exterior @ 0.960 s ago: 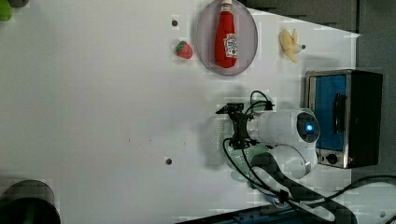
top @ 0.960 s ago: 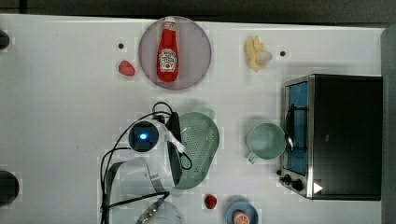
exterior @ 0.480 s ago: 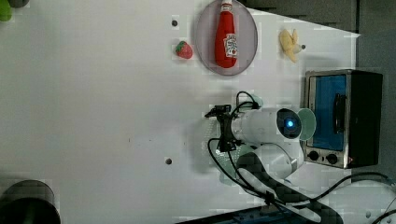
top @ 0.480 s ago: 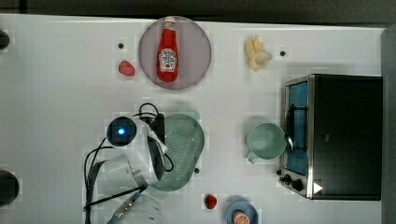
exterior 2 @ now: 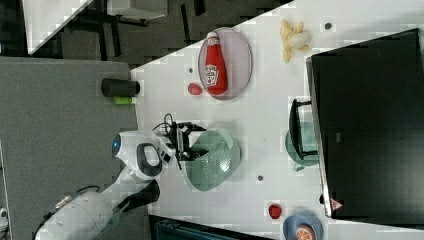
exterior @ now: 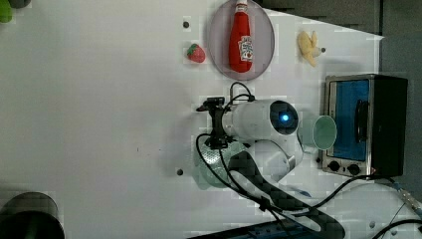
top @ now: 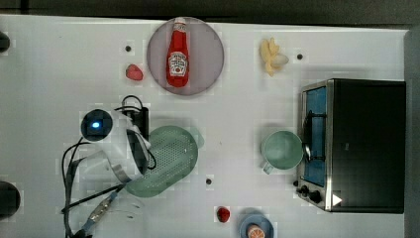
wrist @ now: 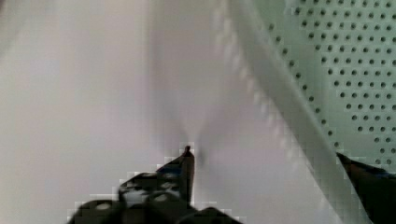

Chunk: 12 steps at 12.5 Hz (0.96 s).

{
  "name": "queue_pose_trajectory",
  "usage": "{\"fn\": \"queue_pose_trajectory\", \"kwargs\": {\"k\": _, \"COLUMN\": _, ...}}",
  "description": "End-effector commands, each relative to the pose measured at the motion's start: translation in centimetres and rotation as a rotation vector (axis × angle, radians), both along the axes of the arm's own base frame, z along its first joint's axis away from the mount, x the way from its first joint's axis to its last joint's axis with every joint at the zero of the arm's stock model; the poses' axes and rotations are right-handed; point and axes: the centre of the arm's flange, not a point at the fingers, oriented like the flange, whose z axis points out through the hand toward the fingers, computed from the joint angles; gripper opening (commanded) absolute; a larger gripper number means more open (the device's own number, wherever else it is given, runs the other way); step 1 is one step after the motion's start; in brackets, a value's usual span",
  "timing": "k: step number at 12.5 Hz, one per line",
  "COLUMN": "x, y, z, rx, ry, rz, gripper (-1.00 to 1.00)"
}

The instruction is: Drag strainer right to left.

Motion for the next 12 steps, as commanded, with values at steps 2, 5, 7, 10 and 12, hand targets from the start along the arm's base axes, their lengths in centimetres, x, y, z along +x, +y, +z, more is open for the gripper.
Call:
{"fn": "queue_pose_trajectory", "kwargs": {"k": 2, "x": -1.0, "y": 5.0, "z": 1.1, "rx": 0.035, "ry": 0.003, "rz": -0.046, "gripper": 1.00}}
{"fn": "queue_pose_trajectory", "kwargs": {"k": 5, "x": -0.8, "y": 7.4, "z": 1.1, "rx": 0.067, "ry": 0.012, "rz": -0.060, "gripper": 1.00}}
{"fn": "queue_pose_trajectory", "kwargs": {"k": 7, "x": -0.7, "y": 8.8, "z": 1.0, "rx": 0.085, "ry": 0.016, "rz": -0.068, "gripper": 1.00}}
{"fn": "queue_pose_trajectory", "kwargs": {"k": 10, "x": -0.9, "y": 10.7, "z": 0.9, "rx": 0.100, "ry": 0.015, "rz": -0.056, "gripper": 1.00}}
{"fn": "queue_pose_trajectory", "kwargs": {"k": 12, "x": -1.2, "y": 12.0, "z": 0.9, "rx": 0.117, "ry": 0.019, "rz": -0.062, "gripper": 1.00}}
